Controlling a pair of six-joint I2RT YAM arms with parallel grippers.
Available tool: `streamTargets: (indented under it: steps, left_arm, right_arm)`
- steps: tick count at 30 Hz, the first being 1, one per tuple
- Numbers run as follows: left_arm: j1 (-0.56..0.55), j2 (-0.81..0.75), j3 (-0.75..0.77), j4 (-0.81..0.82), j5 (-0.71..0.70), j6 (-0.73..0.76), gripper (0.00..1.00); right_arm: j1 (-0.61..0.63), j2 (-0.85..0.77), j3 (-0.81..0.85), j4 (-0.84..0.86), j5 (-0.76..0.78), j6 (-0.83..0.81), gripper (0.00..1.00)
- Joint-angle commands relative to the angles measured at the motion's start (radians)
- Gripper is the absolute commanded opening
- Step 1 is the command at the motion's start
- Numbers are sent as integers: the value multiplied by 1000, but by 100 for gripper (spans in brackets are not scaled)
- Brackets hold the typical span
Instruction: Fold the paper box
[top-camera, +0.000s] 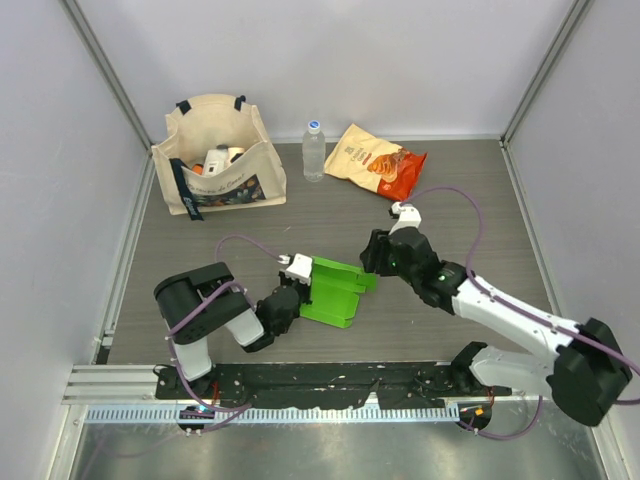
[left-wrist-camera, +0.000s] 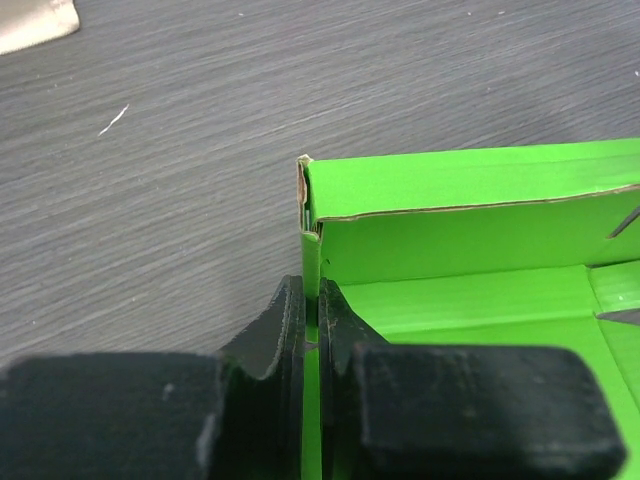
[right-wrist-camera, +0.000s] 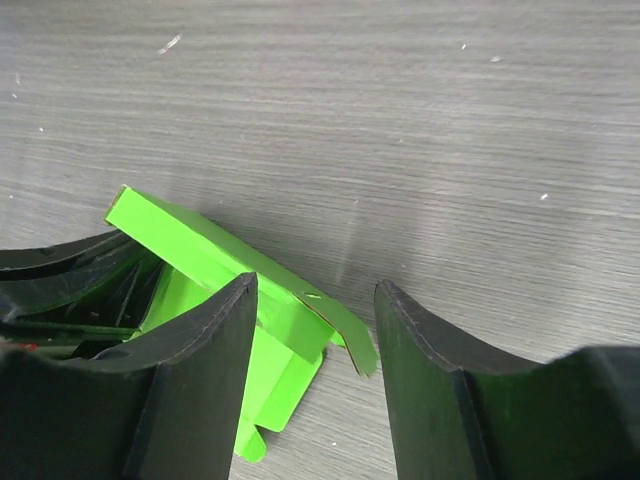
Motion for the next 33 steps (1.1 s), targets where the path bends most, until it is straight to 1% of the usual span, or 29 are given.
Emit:
streamTargets:
  steps: [1,3,5,6,8,11,14,19,21,27,29,33]
  left_arm:
    - [-2,13,-42,82,-20,-29,0]
    - [-2,17,-51,101,-17,-29,0]
    - [-2,19,-55,113,-14,-26,0]
    - [-2,17,-55,113,-11,-25,0]
    - [-2,13,-55,113,-11,-25,0]
    - [-2,1,-55,113,-14,-26,0]
    - [-2,-6,-55,107,-12,-28,0]
    - [-5,-12,-55,102,-8,-28,0]
    - [-5,-10,-55,101,-6,-28,0]
    - [-14,-18,-53,95,-3,-23,0]
    - [-16,-18,-53,95,-3,-23,0]
    - [-23,-22,-55,93,-5,-22,0]
  right_arm:
    - [-4,-134,-23,-75,49,-65,54]
    - [-2,-149,-21,-78,-13,-59,51]
    - [7,-133,-12,-66,-59,-13,49]
    - [19,-122,-1,-60,-69,2,47]
    - [36,-82,8,-27,-76,59,45]
    - [41,-24,11,10,-102,183,45]
    - [42,2,-9,52,-121,287,46]
    - [41,2,-64,137,-106,387,47]
    - [41,4,-76,141,-95,424,47]
    - [35,-5,-145,255,-87,556,47]
    - [24,-7,-168,313,-98,582,47]
    - [21,1,-185,362,-95,646,46]
